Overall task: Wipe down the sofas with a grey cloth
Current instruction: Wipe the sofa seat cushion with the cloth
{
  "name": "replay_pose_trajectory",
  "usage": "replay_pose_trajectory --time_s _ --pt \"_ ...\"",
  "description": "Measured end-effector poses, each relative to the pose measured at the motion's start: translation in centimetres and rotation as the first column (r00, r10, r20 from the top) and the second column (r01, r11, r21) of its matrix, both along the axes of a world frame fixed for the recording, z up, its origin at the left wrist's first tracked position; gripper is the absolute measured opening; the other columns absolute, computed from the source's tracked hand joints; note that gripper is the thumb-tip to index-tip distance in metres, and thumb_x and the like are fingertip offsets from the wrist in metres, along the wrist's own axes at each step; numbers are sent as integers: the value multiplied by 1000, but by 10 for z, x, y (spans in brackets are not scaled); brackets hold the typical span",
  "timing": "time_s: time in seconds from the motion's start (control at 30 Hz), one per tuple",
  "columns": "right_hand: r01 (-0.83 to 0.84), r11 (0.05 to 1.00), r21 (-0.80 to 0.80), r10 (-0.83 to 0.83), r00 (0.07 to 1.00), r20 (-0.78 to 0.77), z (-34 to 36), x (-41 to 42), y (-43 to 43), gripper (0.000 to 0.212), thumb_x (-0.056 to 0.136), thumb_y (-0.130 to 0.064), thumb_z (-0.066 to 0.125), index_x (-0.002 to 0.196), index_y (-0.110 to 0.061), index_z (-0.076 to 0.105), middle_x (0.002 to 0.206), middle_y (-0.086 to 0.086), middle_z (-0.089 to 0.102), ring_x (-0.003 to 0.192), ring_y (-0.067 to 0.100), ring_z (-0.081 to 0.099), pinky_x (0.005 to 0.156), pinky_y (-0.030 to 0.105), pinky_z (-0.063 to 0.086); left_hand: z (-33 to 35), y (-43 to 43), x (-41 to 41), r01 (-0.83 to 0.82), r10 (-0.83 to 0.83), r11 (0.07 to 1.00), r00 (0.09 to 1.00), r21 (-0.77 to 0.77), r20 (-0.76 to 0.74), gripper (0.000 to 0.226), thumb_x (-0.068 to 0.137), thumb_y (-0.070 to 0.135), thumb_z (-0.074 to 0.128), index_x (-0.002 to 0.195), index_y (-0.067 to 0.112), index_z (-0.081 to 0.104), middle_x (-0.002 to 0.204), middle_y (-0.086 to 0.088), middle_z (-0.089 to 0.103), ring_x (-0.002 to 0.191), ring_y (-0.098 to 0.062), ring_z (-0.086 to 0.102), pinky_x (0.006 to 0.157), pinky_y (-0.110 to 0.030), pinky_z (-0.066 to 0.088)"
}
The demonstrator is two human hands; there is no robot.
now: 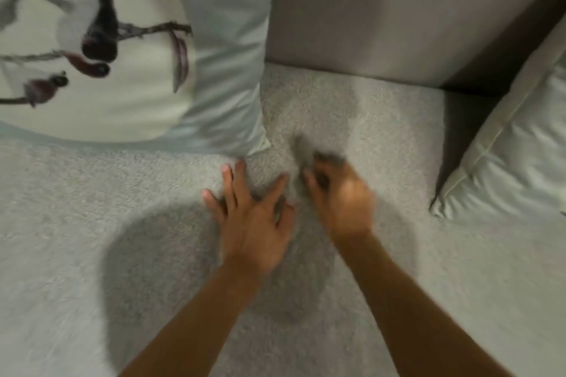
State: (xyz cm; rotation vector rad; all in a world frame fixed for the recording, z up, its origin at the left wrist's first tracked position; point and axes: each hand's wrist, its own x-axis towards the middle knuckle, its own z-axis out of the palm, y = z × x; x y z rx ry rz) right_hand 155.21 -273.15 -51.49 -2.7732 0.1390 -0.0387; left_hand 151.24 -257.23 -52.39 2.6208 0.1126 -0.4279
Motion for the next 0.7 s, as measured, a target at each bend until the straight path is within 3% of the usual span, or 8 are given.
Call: replay_pose_trajectory --time_s 0.07,0.17,0.27,0.33,0.4,0.5,0.6,0.7 --pt "-115 993 -24 114 993 -40 6 -41 -14 41 98 -60 46 125 -36 65 124 -12 63 82 17 70 60 31 56 4 -10 5 5 -1 999 995 40 -97 54 100 63 25 153 60 18 166 -14 -27 151 -32 -32 118 -68 -16" --pt "-243 960 -138 234 969 -76 12 -4 -46 42 97 -64 42 123 -39 64 120 -13 62 78 18 69 59 30 53 8 -21 11 5 6 996 992 87 -128 57 98 65 17 155 59 13 164 -18 -30 150 -35 -34 116 -73 -14" --pt "123 987 -106 -128 991 -37 9 90 -69 34 94 -56 50 106 -30 69 101 -7 66 80 19 64 64 28 45 5 -27 13 -14 26 994 994 108 -106 53 102 63 20 154 59 15 164 -20 -28 151 -37 -33 112 -73 -15" --pt "277 958 -76 -280 959 -30 2 128 -77 31 94 -48 52 105 -24 69 106 2 68 91 29 66 72 34 48 4 -29 13 -15 26 992 996 122 -91 53 101 64 13 154 59 14 165 -20 -25 151 -37 -31 112 -72 -16" --pt "209 975 -80 -211 977 -20 0 112 -71 29 97 -45 51 115 -28 67 116 0 65 94 24 65 71 30 48 1 -29 12 -18 27 993 997 114 -75 52 102 64 14 154 60 16 166 -21 -21 153 -36 -28 113 -71 -14" --pt "22 1000 9 -22 1000 -12 6 20 -59 35 101 -54 45 129 -37 58 114 -12 63 74 7 61 53 17 42 5 -27 14 -40 46 994 997 105 -60 51 102 64 20 152 62 19 167 -23 -15 154 -36 -24 115 -72 -10" --pt "-114 993 8 114 988 -102 12 -53 -74 42 101 -61 38 133 -42 55 123 -13 62 82 12 69 62 32 59 13 -27 15 -27 37 996 992 80 -118 49 103 61 32 151 63 21 167 -21 -17 154 -35 -25 116 -71 -9" --pt "-87 993 -77 81 993 -82 11 -32 -97 34 101 -57 43 128 -42 56 117 -9 63 84 18 69 65 37 59 16 -26 13 -43 47 998 996 54 -78 49 103 55 43 149 62 30 168 -23 -9 156 -36 -17 116 -73 -6"
